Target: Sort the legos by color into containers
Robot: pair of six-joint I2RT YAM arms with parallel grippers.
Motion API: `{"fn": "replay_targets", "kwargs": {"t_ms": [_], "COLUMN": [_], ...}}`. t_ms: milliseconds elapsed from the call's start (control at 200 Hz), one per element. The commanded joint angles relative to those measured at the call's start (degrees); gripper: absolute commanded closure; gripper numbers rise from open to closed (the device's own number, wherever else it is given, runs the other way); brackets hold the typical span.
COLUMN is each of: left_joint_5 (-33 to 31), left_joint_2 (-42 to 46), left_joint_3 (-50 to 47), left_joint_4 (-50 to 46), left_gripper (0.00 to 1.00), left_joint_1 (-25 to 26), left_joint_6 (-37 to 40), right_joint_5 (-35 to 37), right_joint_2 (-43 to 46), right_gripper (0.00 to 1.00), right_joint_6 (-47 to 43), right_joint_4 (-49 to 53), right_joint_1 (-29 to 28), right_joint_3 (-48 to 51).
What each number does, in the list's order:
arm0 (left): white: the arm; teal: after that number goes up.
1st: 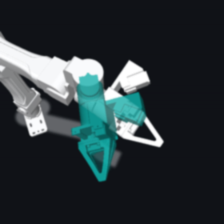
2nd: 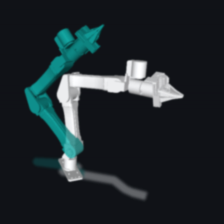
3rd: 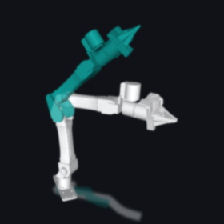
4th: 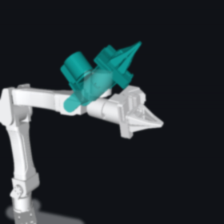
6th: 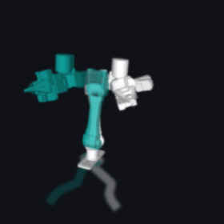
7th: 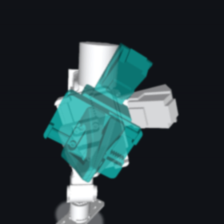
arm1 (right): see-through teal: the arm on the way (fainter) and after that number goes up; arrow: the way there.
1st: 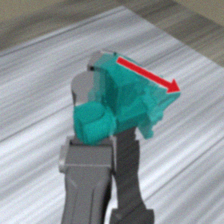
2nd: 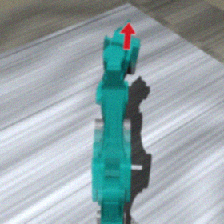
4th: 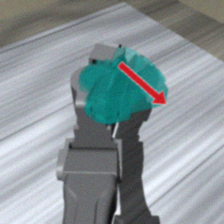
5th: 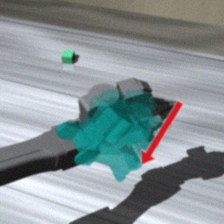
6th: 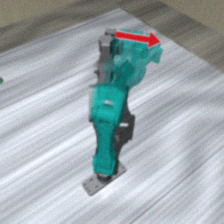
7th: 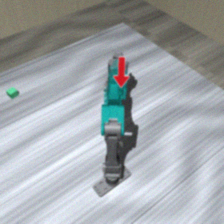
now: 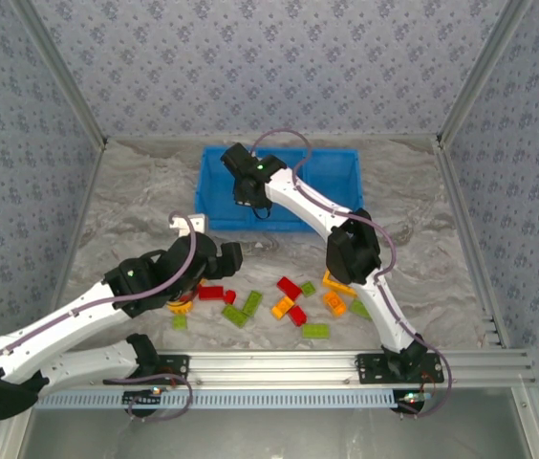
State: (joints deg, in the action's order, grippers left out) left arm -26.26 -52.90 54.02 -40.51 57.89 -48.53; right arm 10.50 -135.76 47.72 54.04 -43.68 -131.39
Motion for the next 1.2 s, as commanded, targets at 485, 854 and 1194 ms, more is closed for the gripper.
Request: {"fn": "replay_targets", "kwargs": {"t_ms": [485,854,1194], "left_joint_5": [-2.9,13.3,26.3], "left_joint_2": [-0.7,4.5,2.5], "left_joint_3": [7.7,-2.4,-18.5], "left_joint_4": [-17.3,-20.4,-7.5], "left_gripper": [0.11,0.35,0.46], "left_joint_1": [-3.5,-22.3,-35.7], "left_joint_6": [-8.2,-14.4,-12.5], "right_joint_5": [4.3,3.2,-4.0], "right_joint_2": [17.5,55.9,68.3], "right_gripper": [0.43,0.43,0.41], "right_joint_6": [-9.4,-27.9,-32.2], "right_joint_4": [-7.6,-44.9,-67.7], "right_joint_1": [-0.8,-10.7,-26.5], "right_joint_3": [3.8,55.0,87.7]}}
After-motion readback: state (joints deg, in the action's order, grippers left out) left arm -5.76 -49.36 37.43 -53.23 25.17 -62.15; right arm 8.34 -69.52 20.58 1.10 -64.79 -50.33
